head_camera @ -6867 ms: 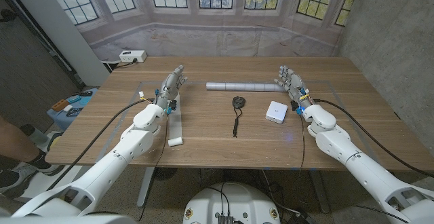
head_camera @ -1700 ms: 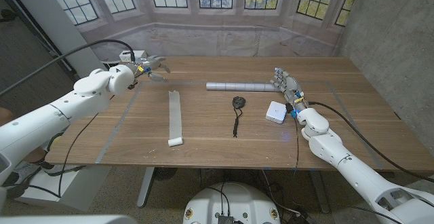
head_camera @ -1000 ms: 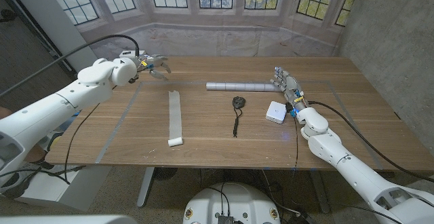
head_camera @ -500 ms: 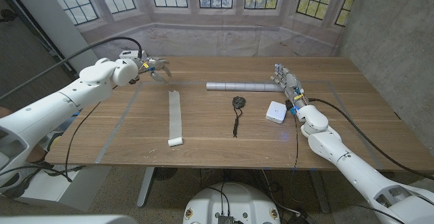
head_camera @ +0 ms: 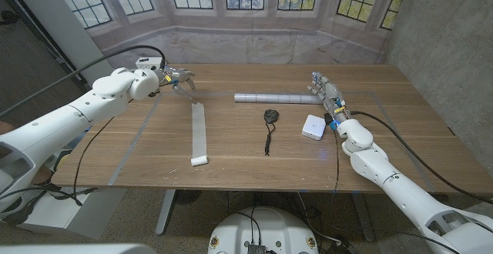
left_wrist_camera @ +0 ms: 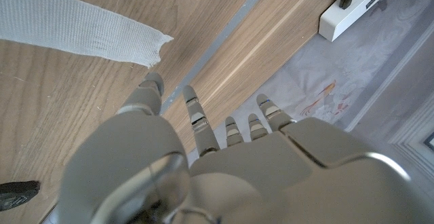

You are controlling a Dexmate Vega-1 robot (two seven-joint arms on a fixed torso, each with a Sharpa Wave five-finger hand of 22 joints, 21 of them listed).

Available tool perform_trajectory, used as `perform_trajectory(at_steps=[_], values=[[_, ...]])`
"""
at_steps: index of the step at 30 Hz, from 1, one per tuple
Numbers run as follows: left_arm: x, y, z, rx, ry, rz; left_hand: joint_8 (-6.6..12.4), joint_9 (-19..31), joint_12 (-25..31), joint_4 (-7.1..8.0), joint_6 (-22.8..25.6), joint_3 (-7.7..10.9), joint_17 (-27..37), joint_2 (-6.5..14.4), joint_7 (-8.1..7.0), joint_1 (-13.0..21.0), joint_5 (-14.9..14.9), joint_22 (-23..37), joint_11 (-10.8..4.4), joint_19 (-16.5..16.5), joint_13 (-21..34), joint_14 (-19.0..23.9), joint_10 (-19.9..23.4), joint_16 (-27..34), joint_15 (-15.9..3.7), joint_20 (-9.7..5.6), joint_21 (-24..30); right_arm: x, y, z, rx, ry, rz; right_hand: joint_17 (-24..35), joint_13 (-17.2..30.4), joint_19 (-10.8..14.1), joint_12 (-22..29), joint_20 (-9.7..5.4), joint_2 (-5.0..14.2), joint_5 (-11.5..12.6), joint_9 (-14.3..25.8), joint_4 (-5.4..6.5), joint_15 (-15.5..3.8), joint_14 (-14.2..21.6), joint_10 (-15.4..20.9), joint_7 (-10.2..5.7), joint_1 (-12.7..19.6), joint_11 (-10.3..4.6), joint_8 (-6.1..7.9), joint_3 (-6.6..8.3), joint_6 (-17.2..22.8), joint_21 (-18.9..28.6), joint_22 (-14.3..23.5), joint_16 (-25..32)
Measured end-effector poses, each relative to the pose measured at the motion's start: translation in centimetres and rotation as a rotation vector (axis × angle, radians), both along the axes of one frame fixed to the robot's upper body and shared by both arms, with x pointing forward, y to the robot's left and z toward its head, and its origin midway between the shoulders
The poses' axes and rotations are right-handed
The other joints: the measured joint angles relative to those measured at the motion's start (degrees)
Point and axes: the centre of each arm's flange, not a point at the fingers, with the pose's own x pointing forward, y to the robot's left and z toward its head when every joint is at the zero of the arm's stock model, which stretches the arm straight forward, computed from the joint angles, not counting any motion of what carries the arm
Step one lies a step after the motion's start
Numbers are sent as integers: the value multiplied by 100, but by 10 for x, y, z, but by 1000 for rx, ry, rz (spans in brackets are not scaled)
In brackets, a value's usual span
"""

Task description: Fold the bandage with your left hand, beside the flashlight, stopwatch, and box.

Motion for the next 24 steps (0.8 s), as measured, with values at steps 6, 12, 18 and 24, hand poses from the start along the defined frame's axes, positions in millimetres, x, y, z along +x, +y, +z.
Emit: perform_trajectory(at_steps=[6, 12, 18, 24], values=[[1, -2, -5, 24, -26, -13, 1, 26, 21, -16, 41, -16, 0, 11, 21, 112, 0, 0, -14, 64, 0, 93, 75, 44, -32, -18, 0, 0, -1, 1, -2, -3, 0, -1, 0, 0, 0, 0, 0, 0, 0, 0, 11, 10, 0, 0, 0, 0, 0, 0, 0, 0, 0, 0], [1, -4, -9, 39, -57, -24, 1, 27, 79, -16, 165, -16, 0, -49, 145, 201, 0, 0, -56, 227, 10, 290, 306, 44, -102, -83, 36, 0, -3, 0, -2, -1, -1, -1, 0, 0, 0, 0, 0, 0, 0, -16, 11, 10, 0, 0, 0, 0, 0, -16, 0, 0, 0, 0], [2, -4, -16, 49, -80, -33, 36, 54, 88, -40, 280, -39, 0, -90, 154, 242, 0, 0, -106, 301, 14, 380, 455, 44, -132, -109, 66, 1, -5, -1, -2, 0, 0, -1, 0, 32, -22, -31, 0, 0, -1, -16, 11, 10, 21, -1, 0, 21, 0, -16, 0, 0, 0, 0], [4, -4, -20, 61, -103, -40, 85, 54, 133, -40, 431, -39, 0, -107, 162, 295, 0, 0, -110, 381, 14, 473, 553, 44, -206, -132, 66, 2, -6, 0, -1, 0, 0, -1, 0, 32, -22, -31, 0, 0, -1, -16, 11, 10, 20, -1, 0, 21, -24, -16, -1, 0, 0, 0]])
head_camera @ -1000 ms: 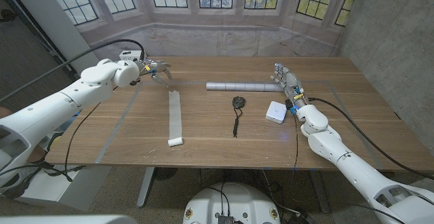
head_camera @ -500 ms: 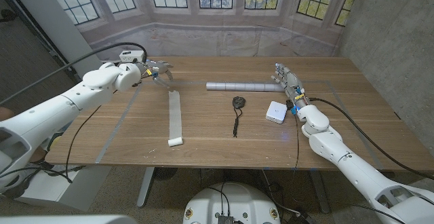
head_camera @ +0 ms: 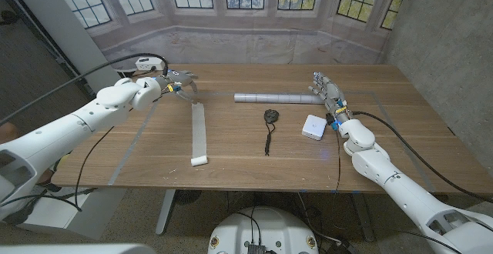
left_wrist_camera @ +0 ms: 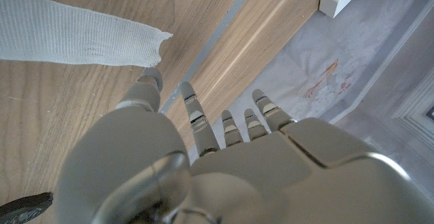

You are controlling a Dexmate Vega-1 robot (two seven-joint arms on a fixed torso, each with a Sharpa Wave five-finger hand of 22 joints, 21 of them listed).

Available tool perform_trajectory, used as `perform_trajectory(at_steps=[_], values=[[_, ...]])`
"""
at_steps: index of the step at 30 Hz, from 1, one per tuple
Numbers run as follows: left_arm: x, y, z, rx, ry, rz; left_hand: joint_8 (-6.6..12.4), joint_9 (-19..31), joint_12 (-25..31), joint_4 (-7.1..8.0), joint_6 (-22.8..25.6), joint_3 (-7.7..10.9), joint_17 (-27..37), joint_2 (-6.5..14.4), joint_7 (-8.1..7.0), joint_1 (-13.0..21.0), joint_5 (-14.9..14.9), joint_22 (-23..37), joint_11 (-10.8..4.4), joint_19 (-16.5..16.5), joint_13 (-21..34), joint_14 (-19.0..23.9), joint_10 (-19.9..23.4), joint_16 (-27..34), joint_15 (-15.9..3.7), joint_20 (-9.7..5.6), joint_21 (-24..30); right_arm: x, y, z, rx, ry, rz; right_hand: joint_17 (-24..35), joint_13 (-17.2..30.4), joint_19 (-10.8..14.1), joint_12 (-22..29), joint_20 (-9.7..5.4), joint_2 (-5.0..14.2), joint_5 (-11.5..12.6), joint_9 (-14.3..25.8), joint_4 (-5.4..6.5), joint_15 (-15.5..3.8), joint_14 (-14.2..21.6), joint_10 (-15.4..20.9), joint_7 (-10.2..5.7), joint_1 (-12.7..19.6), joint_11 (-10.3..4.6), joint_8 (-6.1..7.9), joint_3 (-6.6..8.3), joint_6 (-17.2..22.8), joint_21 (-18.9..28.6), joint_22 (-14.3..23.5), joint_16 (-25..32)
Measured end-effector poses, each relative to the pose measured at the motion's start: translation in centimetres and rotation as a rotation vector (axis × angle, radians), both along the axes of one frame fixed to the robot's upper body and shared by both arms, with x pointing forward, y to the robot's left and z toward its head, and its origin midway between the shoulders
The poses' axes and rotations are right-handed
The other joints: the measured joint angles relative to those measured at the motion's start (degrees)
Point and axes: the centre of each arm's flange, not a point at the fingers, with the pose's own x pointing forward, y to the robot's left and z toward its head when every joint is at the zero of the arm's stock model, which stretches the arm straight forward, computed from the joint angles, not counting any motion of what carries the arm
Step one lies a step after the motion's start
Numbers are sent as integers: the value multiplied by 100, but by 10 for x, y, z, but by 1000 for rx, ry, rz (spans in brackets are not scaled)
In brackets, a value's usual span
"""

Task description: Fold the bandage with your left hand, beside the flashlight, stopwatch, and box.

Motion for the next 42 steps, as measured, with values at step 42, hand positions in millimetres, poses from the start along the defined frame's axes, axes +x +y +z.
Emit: perform_trajectory(at_steps=[42], values=[[13, 0, -30, -7, -112, -53, 140, 52, 45, 24, 532, -71, 0, -41, 106, 306, 0, 28, -129, 366, -2, 550, 504, 44, -204, -63, 35, 2, -7, 4, -2, 4, -14, -1, -1, -1, 1, 1, 13, 0, 0, -16, 0, 0, 0, -1, 48, 0, 1, -16, -1, 0, 0, 0]])
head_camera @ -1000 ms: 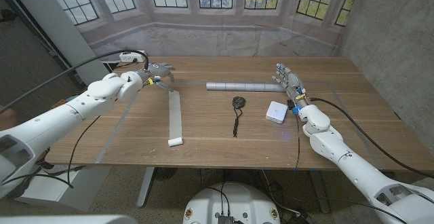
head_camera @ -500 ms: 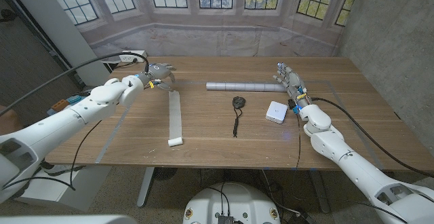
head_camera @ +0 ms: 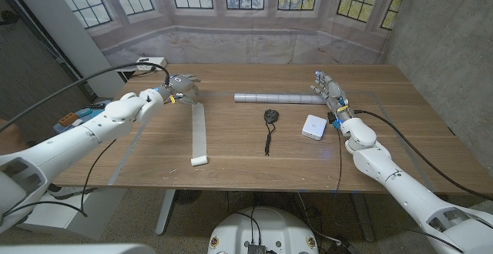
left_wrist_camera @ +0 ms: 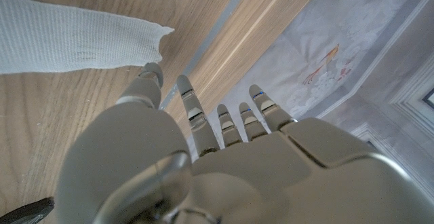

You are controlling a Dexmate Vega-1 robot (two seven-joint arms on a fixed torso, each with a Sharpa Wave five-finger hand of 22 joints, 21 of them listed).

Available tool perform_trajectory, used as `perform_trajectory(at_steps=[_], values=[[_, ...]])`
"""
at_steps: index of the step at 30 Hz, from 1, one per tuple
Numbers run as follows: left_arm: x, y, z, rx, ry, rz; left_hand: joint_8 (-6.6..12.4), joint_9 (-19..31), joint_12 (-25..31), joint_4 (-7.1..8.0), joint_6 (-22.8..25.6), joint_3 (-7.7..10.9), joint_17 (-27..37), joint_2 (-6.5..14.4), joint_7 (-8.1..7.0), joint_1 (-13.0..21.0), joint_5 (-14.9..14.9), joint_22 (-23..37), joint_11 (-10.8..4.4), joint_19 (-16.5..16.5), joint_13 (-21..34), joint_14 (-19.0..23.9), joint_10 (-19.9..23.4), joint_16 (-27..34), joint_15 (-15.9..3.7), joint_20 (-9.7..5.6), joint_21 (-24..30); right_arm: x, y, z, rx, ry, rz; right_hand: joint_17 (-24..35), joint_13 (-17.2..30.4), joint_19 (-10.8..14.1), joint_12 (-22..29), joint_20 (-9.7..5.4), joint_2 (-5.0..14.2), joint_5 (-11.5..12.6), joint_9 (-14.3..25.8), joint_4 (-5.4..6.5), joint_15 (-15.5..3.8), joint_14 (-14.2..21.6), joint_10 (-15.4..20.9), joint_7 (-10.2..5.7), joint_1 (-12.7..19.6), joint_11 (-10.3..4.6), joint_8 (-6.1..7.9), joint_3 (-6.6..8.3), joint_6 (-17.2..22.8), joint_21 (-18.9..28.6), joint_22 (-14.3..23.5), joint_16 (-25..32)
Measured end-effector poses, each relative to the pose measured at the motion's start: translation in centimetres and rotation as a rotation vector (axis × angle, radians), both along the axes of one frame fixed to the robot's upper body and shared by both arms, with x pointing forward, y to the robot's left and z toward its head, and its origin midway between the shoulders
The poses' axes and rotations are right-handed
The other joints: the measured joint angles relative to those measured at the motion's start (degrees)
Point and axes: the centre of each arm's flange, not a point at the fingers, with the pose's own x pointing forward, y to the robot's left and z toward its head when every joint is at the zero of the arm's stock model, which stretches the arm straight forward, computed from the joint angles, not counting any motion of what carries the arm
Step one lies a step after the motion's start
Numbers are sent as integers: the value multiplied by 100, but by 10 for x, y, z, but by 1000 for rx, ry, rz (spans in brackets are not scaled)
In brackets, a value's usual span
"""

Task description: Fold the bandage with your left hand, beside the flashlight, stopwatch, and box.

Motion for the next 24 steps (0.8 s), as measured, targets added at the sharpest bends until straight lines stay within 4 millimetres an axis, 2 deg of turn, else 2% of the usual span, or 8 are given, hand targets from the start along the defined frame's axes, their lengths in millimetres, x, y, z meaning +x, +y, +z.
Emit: perform_trajectory(at_steps=[14, 24], values=[[8, -2, -6, 3, -15, -22, 66, 27, 0, 8, 235, -40, 0, 17, 33, 107, 0, -1, -18, 33, 0, 167, 141, 0, -43, -29, 0, -1, -2, 2, -7, 3, -7, 0, 0, 0, -22, 0, 0, 0, 0, 0, 0, 0, 0, 0, 0, 0, 0, 0, 0, 0, 0, 0], [12, -6, -9, 5, -28, -42, 176, 54, 0, -9, 531, -56, 0, 7, 121, 202, 0, -1, -41, 103, -1, 256, 226, 0, -72, -41, 0, -1, -4, 1, -9, 6, -10, 29, -1, 0, -22, 0, 0, 0, 0, 0, 0, 0, 0, 0, 0, 0, -22, 0, 0, 0, 0, 0]])
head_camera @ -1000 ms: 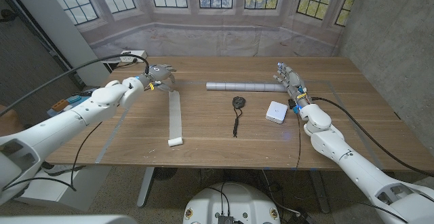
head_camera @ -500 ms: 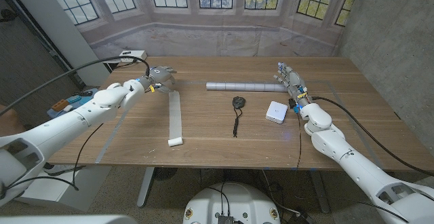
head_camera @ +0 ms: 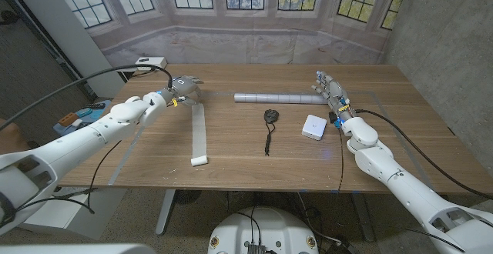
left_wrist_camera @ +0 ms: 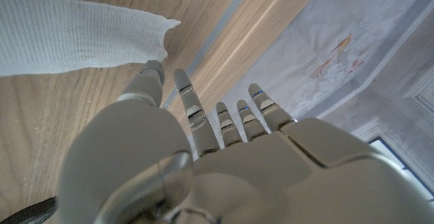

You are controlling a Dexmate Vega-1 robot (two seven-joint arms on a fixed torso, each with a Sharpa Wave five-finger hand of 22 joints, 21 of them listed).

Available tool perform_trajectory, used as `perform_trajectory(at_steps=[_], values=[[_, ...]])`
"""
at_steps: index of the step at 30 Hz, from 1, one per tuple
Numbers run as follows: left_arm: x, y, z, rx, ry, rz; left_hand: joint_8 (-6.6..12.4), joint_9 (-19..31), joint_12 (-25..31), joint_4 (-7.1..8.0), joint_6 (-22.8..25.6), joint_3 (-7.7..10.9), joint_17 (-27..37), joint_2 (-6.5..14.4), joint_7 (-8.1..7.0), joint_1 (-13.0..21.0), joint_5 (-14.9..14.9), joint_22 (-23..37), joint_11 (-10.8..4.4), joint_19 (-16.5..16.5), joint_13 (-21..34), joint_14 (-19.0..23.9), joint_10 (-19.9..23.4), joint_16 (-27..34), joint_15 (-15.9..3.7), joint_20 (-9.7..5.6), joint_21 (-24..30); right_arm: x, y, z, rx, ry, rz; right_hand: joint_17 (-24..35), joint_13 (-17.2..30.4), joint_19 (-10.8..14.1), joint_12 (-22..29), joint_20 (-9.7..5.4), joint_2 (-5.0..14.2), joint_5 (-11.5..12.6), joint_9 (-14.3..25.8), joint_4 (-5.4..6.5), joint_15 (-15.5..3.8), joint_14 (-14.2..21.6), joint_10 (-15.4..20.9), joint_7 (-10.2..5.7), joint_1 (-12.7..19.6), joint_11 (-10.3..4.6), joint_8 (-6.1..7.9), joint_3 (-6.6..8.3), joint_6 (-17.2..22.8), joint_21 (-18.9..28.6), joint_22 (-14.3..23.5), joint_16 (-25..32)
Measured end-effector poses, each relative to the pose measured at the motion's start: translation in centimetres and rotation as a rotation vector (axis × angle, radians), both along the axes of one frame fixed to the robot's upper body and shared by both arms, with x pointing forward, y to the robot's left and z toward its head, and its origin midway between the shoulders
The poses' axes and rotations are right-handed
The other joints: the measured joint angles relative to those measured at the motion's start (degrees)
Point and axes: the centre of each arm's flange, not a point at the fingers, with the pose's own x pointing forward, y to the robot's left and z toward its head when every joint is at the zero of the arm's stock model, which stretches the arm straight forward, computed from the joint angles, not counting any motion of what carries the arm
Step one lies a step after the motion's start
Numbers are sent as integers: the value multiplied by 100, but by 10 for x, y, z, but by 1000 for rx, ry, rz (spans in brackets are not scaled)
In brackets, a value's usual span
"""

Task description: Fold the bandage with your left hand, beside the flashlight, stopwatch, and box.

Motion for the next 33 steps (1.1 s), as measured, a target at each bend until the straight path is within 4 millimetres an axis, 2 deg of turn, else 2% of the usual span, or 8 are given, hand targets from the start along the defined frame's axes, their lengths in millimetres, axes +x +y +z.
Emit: perform_trajectory(at_steps=[4, 33], values=[[1, -1, -2, -2, 2, -3, 64, 0, 0, 17, 72, -16, 0, 11, 10, 23, 0, 0, -2, 0, 0, 10, 42, 0, -10, 0, 0, 0, 0, 0, 1, 1, 0, 0, 0, 0, 0, 0, 0, 0, 0, 0, 0, 0, 0, 0, 0, 0, 0, 0, 0, 0, 0, 0], [6, 4, -16, -5, 17, 5, 101, 26, -40, 32, 132, -30, 0, 31, 11, 78, 0, -1, 21, -1, 29, 51, 60, -39, -10, 0, 0, 8, 3, -4, 0, 16, 8, -1, -1, 0, 0, 0, 0, 0, 0, -25, 0, 0, 20, 0, 0, 20, 0, -25, 0, 0, 0, 0]])
